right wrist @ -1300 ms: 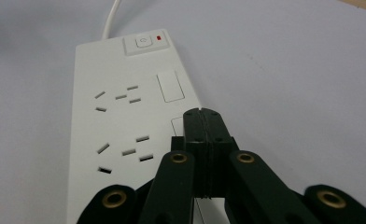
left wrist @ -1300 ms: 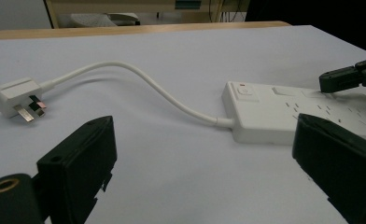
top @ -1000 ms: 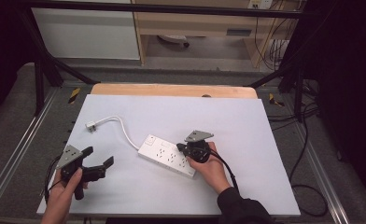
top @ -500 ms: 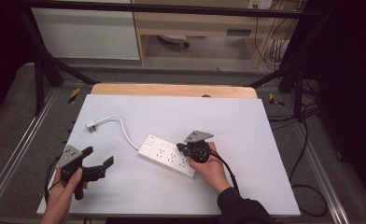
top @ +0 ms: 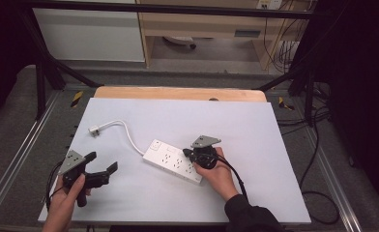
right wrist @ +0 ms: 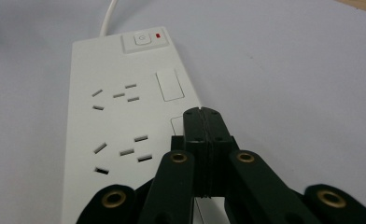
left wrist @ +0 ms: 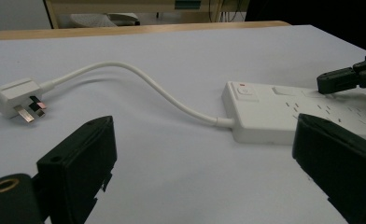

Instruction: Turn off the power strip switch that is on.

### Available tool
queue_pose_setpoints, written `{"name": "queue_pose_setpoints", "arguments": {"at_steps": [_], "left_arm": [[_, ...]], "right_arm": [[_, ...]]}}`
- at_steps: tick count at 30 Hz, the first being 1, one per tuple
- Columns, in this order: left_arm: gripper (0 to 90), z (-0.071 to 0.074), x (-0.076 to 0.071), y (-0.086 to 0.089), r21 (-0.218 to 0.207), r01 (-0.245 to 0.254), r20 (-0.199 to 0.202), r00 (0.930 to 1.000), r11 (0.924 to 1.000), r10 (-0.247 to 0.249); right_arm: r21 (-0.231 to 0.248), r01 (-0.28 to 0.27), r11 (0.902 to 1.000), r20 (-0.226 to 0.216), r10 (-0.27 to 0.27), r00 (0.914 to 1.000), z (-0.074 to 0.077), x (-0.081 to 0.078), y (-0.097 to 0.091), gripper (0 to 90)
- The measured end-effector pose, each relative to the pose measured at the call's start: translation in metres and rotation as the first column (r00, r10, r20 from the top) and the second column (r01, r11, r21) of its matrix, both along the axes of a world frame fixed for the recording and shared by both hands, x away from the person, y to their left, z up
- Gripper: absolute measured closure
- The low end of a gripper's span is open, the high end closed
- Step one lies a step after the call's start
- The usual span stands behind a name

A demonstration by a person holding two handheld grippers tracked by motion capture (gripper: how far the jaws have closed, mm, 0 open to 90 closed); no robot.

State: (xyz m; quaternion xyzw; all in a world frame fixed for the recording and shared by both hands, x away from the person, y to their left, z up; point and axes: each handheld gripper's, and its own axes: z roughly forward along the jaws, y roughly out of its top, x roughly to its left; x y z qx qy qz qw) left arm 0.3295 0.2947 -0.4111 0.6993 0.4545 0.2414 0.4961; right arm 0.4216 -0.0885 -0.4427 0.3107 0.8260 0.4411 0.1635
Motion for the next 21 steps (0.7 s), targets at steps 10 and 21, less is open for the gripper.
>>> {"name": "queue_pose_setpoints", "arguments": {"at_steps": [10,21], "left_arm": [[6.5,-0.0008,0.0001,-0.0006,0.002,0.002,-0.006,1.0000,1.0000,-0.002],[6.4,-0.0004,0.0001,-0.0004,0.007,0.002,-0.001,1.0000,1.0000,-0.002]], "right_arm": [[0.002,-0.004,1.0000,-0.001,0.004,1.0000,-0.0002,-0.0004,-0.0002,90.0],[0.005,-0.001,1.0000,-0.005,0.001,1.0000,-0.0005,-0.0002,-0.0004,90.0]]}}
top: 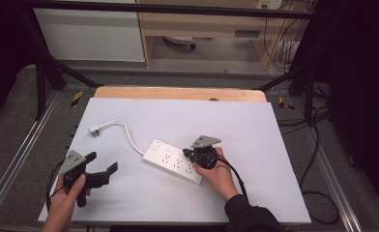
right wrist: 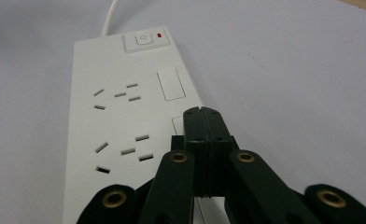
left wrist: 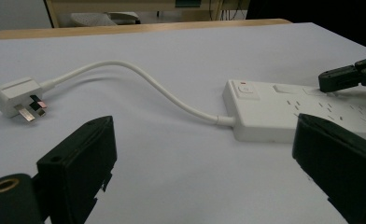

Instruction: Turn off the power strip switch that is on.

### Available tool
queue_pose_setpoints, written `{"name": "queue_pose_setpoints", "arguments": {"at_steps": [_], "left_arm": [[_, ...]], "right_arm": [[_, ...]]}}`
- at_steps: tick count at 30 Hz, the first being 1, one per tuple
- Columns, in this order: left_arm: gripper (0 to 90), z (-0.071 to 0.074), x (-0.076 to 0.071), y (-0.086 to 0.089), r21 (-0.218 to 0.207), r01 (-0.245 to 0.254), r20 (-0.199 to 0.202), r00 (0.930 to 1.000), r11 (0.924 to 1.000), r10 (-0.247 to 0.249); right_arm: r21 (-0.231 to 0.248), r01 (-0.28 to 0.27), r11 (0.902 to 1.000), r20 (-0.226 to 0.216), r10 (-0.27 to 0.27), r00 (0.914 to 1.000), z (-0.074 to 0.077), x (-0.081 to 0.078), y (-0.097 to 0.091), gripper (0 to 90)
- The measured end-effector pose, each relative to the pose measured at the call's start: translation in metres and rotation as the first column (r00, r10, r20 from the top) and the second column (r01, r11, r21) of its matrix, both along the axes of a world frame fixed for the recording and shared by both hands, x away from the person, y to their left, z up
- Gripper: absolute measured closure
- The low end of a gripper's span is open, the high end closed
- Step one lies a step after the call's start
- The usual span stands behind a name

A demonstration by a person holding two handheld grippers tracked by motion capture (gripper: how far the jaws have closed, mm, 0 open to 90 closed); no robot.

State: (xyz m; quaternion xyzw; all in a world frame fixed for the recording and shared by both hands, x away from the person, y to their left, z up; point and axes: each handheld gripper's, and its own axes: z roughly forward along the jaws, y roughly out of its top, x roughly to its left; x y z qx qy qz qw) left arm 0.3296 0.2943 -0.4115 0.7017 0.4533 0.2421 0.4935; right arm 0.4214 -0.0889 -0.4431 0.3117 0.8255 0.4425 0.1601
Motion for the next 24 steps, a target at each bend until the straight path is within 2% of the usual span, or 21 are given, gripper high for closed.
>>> {"name": "queue_pose_setpoints", "arguments": {"at_steps": [24], "left_arm": [[6.4,-0.0002,0.0001,-0.0007,0.002,0.003,-0.001,1.0000,1.0000,-0.003]], "right_arm": [[0.002,0.006,1.0000,-0.006,-0.006,1.0000,-0.0019,-0.0001,0.0003,90.0]]}}
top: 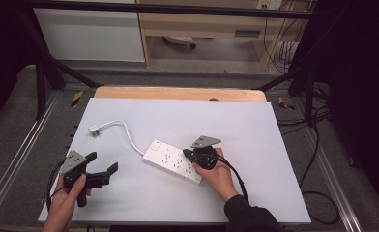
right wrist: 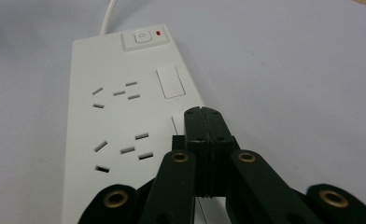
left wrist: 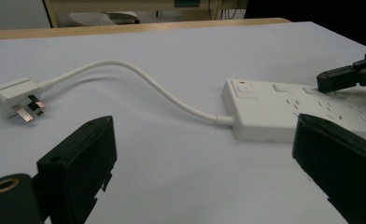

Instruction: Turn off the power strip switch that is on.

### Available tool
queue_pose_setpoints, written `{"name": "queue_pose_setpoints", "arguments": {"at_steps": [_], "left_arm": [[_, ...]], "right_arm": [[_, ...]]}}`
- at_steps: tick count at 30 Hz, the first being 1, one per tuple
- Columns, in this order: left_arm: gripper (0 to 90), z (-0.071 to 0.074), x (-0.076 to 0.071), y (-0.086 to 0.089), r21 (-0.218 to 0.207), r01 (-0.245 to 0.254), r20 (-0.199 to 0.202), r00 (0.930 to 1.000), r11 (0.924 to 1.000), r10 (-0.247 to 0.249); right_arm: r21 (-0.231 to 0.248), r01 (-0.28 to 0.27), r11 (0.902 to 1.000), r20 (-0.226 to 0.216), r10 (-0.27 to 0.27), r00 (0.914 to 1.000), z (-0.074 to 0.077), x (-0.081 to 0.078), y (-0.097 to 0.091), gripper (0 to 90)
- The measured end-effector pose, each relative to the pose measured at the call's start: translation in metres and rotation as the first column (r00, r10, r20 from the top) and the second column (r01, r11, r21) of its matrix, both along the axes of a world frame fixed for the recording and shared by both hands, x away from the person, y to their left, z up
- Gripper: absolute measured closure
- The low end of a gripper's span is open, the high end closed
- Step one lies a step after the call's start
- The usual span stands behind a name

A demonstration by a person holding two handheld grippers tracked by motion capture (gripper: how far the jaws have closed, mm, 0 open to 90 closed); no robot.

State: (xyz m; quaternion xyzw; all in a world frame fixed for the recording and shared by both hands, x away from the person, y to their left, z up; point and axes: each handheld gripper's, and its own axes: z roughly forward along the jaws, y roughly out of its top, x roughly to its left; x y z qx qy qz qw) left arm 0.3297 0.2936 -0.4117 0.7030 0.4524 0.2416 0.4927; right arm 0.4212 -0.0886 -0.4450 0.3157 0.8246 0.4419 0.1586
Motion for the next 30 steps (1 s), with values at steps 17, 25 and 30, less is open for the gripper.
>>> {"name": "queue_pose_setpoints", "arguments": {"at_steps": [17,25,30], "left_arm": [[6.4,0.0000,0.0000,0.0002,0.000,0.001,0.000,1.0000,1.0000,-0.001],[6.4,0.0003,-0.0002,-0.0001,-0.005,-0.001,0.004,1.0000,1.0000,0.001],[6.4,0.0003,-0.0002,0.0001,-0.008,-0.005,0.004,1.0000,1.0000,0.005]], "right_arm": [[0.004,0.002,1.0000,0.019,-0.002,0.9998,-0.0013,-0.0007,0.0031,90.0],[0.004,0.009,1.0000,0.039,-0.009,0.9992,0.0001,-0.0024,0.0029,90.0],[0.021,0.010,0.9997,0.051,-0.011,0.9986,0.0032,-0.0040,0.0030,89.2]]}}
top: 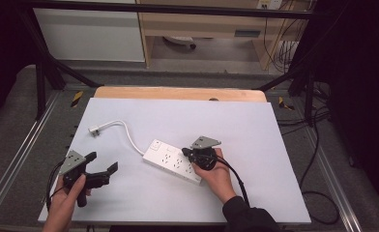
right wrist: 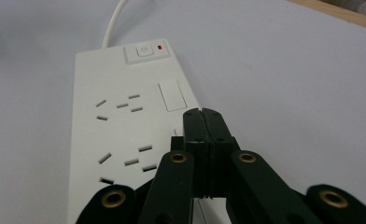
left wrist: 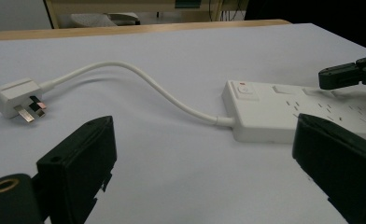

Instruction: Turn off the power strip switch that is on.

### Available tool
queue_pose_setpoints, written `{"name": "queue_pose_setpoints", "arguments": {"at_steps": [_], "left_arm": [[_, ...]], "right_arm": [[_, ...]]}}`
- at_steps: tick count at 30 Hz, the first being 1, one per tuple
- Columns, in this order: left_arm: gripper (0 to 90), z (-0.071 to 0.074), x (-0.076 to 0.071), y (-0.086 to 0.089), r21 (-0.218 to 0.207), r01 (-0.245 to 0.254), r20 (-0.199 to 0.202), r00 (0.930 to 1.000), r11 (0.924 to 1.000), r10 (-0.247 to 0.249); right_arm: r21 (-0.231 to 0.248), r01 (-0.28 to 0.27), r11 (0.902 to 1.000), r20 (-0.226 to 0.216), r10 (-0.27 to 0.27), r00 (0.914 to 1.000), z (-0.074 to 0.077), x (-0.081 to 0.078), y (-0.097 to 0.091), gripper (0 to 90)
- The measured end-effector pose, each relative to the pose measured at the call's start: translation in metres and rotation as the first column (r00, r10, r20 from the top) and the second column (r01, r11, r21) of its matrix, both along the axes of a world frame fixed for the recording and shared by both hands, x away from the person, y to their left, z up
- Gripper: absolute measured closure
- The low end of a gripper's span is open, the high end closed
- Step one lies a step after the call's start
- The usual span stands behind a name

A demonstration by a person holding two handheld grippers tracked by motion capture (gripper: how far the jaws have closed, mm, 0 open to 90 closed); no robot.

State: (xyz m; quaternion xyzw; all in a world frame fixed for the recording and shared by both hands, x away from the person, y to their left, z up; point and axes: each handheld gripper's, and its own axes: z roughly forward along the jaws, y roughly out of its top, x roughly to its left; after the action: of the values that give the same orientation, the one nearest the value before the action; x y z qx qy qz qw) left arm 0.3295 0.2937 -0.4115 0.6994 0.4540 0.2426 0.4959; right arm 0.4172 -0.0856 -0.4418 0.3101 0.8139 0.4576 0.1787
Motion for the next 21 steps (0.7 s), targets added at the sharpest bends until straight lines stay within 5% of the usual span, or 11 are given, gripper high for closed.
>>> {"name": "queue_pose_setpoints", "arguments": {"at_steps": [11,21], "left_arm": [[6.4,0.000,0.000,0.000,0.003,0.001,0.000,1.0000,1.0000,-0.001],[6.3,0.000,-0.001,0.000,0.002,0.004,0.000,1.0000,1.0000,-0.004]], "right_arm": [[0.065,0.009,0.9978,0.017,-0.010,0.9998,0.010,-0.004,-0.002,72.1],[0.100,0.055,0.9935,-0.011,-0.054,0.9985,0.017,-0.003,-0.002,25.9]]}}
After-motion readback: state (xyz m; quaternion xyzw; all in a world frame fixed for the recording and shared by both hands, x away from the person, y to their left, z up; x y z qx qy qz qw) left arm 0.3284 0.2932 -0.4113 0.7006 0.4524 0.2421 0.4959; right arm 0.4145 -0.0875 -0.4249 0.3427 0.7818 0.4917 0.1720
